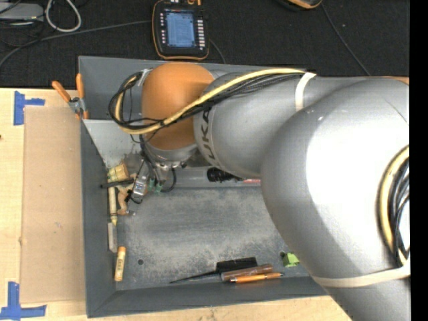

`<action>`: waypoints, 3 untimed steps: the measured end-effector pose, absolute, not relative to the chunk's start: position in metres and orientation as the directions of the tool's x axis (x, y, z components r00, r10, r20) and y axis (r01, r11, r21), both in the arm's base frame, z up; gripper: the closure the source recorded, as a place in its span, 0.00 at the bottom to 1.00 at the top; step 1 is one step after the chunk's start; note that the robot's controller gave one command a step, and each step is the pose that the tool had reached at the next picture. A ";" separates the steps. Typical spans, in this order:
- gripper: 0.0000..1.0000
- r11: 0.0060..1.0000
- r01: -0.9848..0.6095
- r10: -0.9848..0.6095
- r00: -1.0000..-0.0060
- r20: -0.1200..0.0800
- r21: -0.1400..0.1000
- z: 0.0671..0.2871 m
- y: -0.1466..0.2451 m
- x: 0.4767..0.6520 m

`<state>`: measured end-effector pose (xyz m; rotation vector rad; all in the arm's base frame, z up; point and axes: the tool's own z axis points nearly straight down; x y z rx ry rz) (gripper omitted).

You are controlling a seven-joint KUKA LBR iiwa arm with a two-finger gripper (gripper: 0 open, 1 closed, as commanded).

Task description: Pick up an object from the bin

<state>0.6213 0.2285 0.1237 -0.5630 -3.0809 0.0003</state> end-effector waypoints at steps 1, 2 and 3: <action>0.00 0.970 0.242 0.242 -0.970 -0.002 0.003 0.070 0.212 0.620; 1.00 0.876 0.482 0.482 -0.876 -0.005 0.008 0.073 0.213 0.625; 1.00 0.876 0.482 0.482 -0.876 -0.005 0.008 0.073 0.213 0.625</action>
Offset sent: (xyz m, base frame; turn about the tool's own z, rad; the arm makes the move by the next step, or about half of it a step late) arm 0.0011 -0.0148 -0.0537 0.1420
